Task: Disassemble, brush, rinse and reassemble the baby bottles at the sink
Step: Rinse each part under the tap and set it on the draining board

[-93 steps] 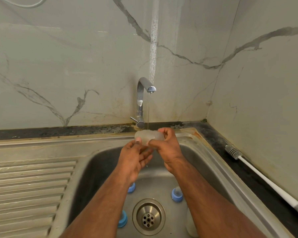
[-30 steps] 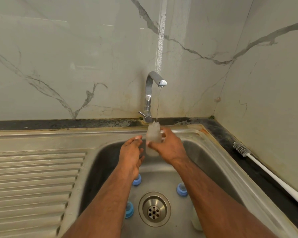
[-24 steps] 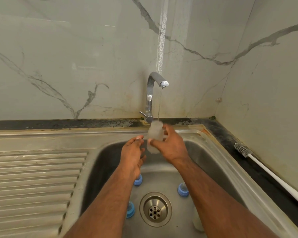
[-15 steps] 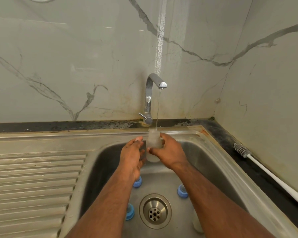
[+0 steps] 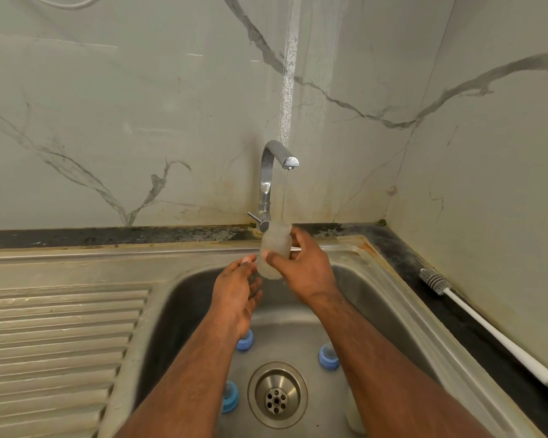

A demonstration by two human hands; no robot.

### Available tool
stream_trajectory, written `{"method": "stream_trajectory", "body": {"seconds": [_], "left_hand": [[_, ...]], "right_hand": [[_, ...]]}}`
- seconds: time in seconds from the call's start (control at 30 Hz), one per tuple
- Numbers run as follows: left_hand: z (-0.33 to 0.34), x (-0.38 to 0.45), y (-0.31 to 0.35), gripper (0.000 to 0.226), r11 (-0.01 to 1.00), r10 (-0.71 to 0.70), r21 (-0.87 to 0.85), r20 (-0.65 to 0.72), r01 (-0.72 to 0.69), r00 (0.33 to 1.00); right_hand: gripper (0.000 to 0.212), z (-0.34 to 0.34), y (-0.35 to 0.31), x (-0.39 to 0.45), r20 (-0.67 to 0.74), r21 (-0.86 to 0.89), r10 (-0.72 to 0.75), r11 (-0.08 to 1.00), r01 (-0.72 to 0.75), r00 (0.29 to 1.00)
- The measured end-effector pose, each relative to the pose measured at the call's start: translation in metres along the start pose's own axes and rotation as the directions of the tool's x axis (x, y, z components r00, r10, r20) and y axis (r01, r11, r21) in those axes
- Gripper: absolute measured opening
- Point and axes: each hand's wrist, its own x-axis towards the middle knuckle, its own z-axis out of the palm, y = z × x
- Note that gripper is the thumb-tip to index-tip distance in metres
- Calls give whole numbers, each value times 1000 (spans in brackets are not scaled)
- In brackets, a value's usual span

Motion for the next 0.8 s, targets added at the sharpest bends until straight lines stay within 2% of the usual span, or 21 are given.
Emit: {"method": "stream_trajectory", "body": {"seconds": [0.1,0.2,0.33,0.4,0.53,0.63,0.7,0.8], "left_hand": [[0,0,-2,23,999,25,19,-5,-25,1000],[0,-1,-1,24,999,29,34,-4,-29,1000],[0,-2,0,24,999,24,34,24,-25,999],[0,-3,0,25,999,17,42,29,-19,999],[0,-4,-3,26,1000,-1,11,73,0,997],[2,-6,-2,27,999,-21,-32,151,26,988],[6,-9,-4,28,1000,3,-9,204,-2,979],[13,-8,-13,41,965,129,209,159,-161,979]], "right_hand": [[58,2,-2,-1,105,-55,-7,998,13,994],[63,2,-1,-1,44,-2,-25,1000,25,999],[50,1,2,1,82,-28,-9,1000,11,997],[56,1,2,3,31,54,13,998,-15,999],[52,3,2,2,119,54,22,998,-28,993],[54,6,4,5,114,215,47,974,-71,992],[51,11,2,5,155,377,108,912,-159,982],[47,25,4,5,156,473,184,849,-237,971]]}}
